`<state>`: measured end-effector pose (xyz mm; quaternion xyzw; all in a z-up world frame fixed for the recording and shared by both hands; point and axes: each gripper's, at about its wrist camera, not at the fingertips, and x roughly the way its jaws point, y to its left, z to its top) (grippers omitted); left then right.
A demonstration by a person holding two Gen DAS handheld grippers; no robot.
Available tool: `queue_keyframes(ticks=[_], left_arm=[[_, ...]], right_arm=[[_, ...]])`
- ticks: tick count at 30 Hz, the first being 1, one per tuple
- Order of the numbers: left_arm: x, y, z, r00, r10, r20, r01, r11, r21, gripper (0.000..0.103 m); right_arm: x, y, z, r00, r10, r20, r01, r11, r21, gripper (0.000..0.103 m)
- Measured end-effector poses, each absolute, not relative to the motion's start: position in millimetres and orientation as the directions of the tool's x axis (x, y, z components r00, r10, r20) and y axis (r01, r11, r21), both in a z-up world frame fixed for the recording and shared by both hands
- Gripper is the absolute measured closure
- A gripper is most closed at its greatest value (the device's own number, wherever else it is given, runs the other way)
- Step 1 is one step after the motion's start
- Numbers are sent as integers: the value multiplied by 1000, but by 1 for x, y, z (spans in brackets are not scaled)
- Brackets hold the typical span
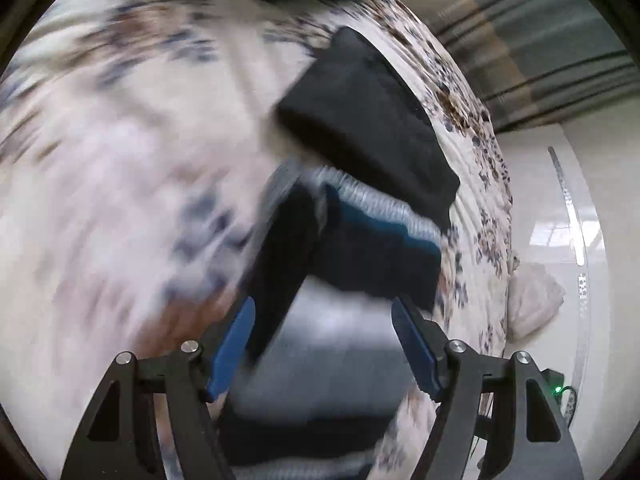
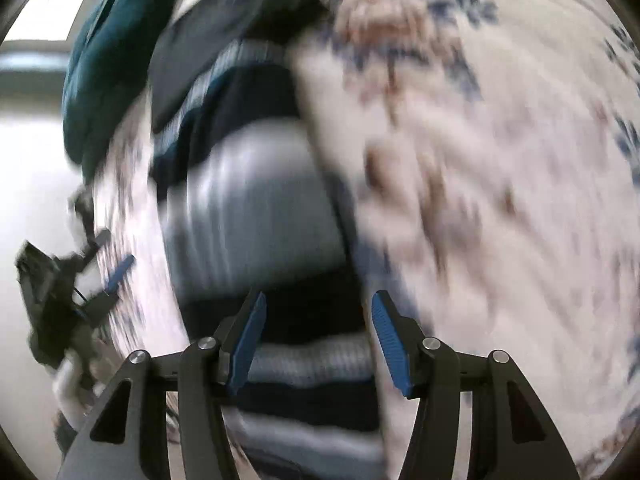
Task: Fold small clothes
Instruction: 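Lay the folded hem onto the sweater near the black garment and open both grippers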
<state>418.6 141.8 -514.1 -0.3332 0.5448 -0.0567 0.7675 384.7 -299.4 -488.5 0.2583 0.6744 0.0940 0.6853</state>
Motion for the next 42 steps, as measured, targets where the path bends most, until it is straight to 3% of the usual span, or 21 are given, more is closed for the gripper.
queue_keyframes(ticks=[4,5,6,7,8,10,15,18,20,22,23,25,28,31,37,42], left_arm=[[493,126,-549,318,-462,-828,-209,818,-537,37],[503,123,-557,302,-442,-845,-187,841,-507,49],[500,123,-556,298,-431,-852,-177,852,-493,69],[504,125,-562,287,-421,-860,-165,863,-477,98],[505,128,-564,292,-424,-857,-165,860,-482,98],[502,142,-567,315,-433,-844,-171,849,-500,98],[504,158,-580,286,-502,-816,-209,799,-564,97],[513,151,-565,279,-495,-823,-201,808,-554,90],[516,145,-548,292,-485,-824,-180,819,-545,64],[514,140,-529,348,-483,-804,-139,821,-553,48],[514,134,-523,366,-493,-790,-110,820,-562,41],[522,123,-528,348,-483,-804,-64,843,-534,40],[542,113,-566,259,-425,-867,-86,884,-459,40],[557,120,-586,239,-448,-861,-111,868,-483,40],[557,134,-560,292,-442,-848,-111,865,-489,40],[511,146,-519,359,-463,-810,-79,850,-520,40]], right_arm=[[473,-299,-508,147,527,-837,310,779,545,46],[488,-291,-516,156,533,-832,325,768,552,46],[500,-287,-525,153,548,-822,335,754,565,46],[513,-284,-535,137,577,-805,346,734,585,47],[520,-273,-544,126,599,-791,353,718,600,62],[528,-263,-553,96,570,-816,342,751,565,87],[529,-258,-565,80,486,-870,350,804,481,89],[535,-242,-545,88,401,-912,306,860,408,81],[534,-227,-522,162,413,-896,241,864,442,76],[541,-211,-503,190,494,-848,149,839,523,60],[544,-205,-504,156,535,-830,122,824,554,60],[557,-188,-527,28,606,-795,109,789,605,60],[579,-191,-559,14,448,-894,147,883,445,60],[598,-199,-571,30,409,-912,201,891,406,61],[591,-204,-544,72,379,-923,151,910,385,59],[536,-232,-507,115,480,-869,177,851,494,47]])
